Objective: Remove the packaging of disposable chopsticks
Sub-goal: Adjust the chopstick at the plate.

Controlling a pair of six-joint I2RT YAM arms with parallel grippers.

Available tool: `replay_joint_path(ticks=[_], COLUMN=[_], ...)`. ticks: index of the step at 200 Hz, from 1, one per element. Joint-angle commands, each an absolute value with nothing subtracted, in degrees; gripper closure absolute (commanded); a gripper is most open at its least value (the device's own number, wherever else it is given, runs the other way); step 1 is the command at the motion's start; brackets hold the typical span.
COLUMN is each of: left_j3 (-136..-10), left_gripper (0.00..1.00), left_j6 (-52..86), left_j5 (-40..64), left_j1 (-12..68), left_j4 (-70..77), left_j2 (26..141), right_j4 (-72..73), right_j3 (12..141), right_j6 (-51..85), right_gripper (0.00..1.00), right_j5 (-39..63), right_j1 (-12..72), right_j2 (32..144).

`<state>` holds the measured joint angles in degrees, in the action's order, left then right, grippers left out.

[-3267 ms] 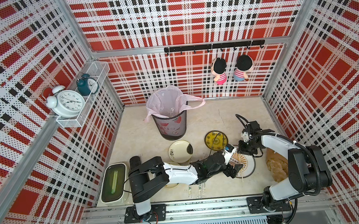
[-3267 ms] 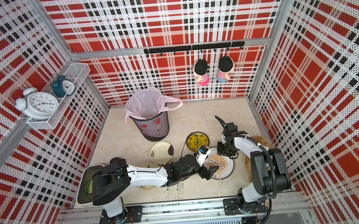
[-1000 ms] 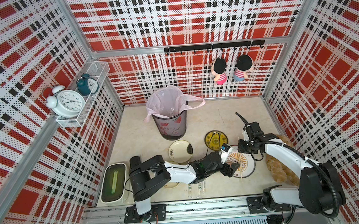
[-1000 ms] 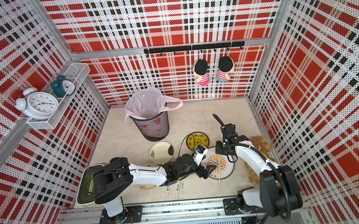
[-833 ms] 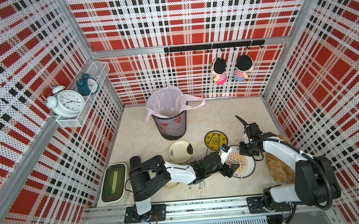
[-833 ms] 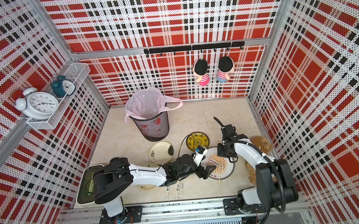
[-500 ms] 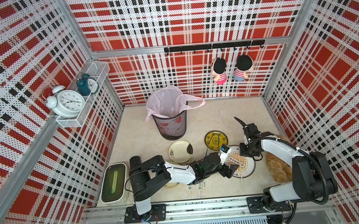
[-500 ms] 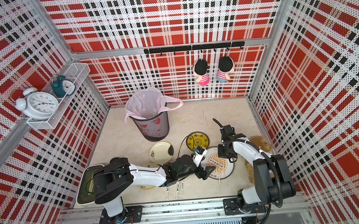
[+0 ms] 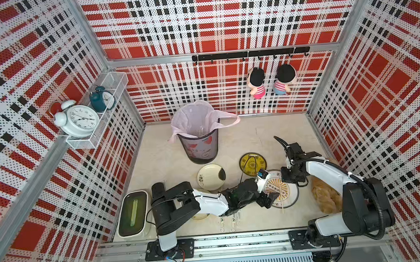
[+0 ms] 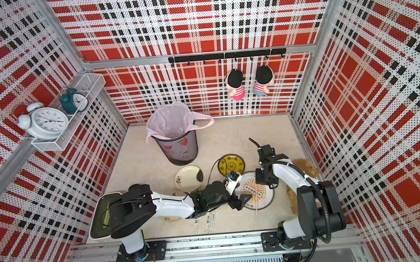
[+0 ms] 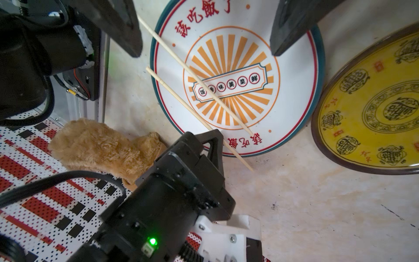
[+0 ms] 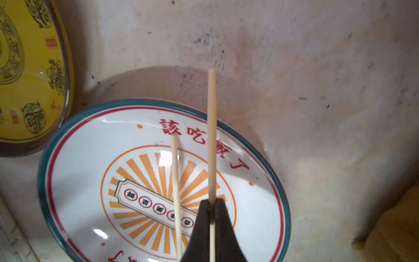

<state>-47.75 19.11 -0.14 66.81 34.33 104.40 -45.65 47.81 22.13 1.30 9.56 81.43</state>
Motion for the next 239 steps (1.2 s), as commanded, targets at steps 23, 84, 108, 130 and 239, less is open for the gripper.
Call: replay_joint_path(ticks=[23,84,108,130,239], left_j3=[-45.92,-46.05,-45.90,-45.77,-44.90], left_gripper=[0.09,0.09,0.09,0.09,0.09], left_j6=[19.29,19.47,19.60,19.53,19.85], left_j5=[0.63,1.02,1.08,1.04,1.46], left_j1=[66.39,66.37,66.44,66.45,65.87], left_j4=[36.64,37.09,37.16,37.27,38.41], left_j2=[103.40,104.10,104.23,104.15,103.61], right_j4=[-46.16,-46.05,-46.05,-46.22,-45.81], right_j3=[47.19,46.63,46.32,46.14,46.38], right_j6=[22.02,22.13,22.06,22.49,22.55], right_gripper=[0.99,0.96,0.96,0.95,0.71], right_j5=[0.28,-0.18,-0.35,-1.00,-0.88], right_j1=[9.23,9.23,9.32,9.74,9.93], right_j2=[81.94,83.23,82.90,82.96,80.86])
